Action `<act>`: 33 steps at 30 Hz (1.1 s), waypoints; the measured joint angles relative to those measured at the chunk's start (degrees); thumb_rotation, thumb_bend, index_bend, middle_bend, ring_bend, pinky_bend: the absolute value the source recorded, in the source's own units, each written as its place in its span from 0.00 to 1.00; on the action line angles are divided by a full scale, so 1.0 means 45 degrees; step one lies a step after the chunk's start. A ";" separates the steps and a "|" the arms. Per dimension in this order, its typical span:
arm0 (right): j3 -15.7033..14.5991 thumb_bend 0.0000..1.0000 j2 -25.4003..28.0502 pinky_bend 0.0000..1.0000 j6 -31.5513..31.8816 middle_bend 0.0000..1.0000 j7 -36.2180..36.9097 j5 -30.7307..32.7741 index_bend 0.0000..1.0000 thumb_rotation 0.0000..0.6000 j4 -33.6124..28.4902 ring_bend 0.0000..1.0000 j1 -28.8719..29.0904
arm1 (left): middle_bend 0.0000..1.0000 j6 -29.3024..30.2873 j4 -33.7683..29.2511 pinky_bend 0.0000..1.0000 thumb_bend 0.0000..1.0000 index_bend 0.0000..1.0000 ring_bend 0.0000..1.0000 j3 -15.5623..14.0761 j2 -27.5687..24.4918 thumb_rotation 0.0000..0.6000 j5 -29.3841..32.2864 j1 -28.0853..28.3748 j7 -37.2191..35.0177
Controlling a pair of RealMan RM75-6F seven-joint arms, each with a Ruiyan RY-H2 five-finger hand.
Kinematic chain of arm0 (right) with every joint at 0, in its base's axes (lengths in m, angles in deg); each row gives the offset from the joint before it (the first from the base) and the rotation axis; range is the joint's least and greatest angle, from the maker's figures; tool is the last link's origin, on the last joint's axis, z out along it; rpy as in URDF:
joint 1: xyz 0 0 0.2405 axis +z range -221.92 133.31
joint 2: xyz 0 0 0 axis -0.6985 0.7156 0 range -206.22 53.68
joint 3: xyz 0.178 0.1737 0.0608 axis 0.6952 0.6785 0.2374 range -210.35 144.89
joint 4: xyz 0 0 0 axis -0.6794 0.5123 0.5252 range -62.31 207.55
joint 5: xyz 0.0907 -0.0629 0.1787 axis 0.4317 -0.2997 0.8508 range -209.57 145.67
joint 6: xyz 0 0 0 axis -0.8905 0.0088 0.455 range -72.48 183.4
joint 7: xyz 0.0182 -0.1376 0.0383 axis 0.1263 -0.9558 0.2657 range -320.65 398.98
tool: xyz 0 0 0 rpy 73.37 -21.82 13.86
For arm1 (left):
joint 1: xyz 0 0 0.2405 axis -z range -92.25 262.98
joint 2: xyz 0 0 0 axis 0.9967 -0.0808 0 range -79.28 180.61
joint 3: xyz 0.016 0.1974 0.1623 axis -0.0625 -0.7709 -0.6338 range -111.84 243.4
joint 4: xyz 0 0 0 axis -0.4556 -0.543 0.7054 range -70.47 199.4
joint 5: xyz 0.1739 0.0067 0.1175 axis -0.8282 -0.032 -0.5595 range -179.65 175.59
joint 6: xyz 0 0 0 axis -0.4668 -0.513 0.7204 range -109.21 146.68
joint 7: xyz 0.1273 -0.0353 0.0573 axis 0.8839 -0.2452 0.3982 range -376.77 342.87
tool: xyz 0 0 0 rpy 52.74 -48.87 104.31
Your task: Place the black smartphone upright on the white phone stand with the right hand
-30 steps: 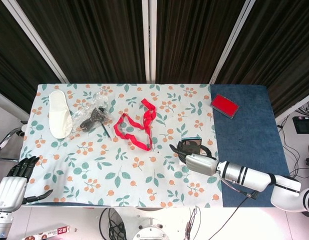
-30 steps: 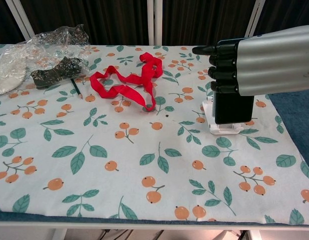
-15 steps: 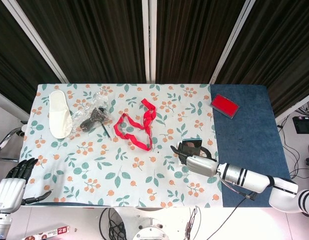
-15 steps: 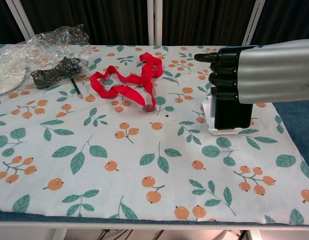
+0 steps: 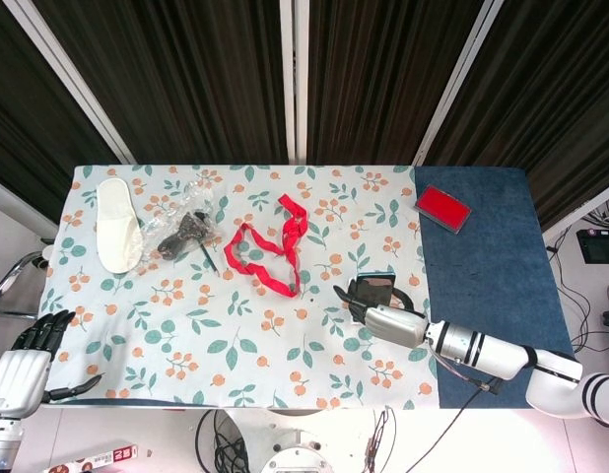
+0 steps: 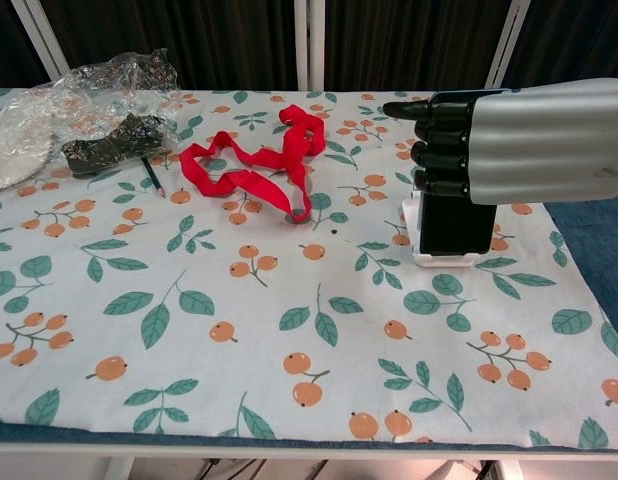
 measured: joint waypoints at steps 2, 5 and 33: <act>-0.0003 0.34 0.0014 0.00 -0.0025 0.33 -0.0035 0.0038 0.49 1.00 -0.0028 0.36 -0.0010 | 0.08 -0.0007 0.0004 0.21 0.02 0.07 0.08 0.0000 -0.0012 0.40 0.0015 -0.0005 -0.0012; -0.0033 0.34 -0.0021 0.00 0.0004 0.33 -0.0033 0.0069 0.49 1.00 -0.0022 0.36 -0.0030 | 0.08 -0.0026 -0.0014 0.21 0.02 0.07 0.08 0.0002 -0.0042 0.40 0.0023 0.0003 0.0007; -0.0122 0.27 -0.0121 0.00 -0.0700 0.01 -0.0114 0.0883 0.00 1.00 -0.0120 0.00 -0.0050 | 0.08 -0.0148 0.0007 0.21 0.02 0.07 0.08 -0.0014 -0.0037 0.42 0.0099 0.0013 -0.0020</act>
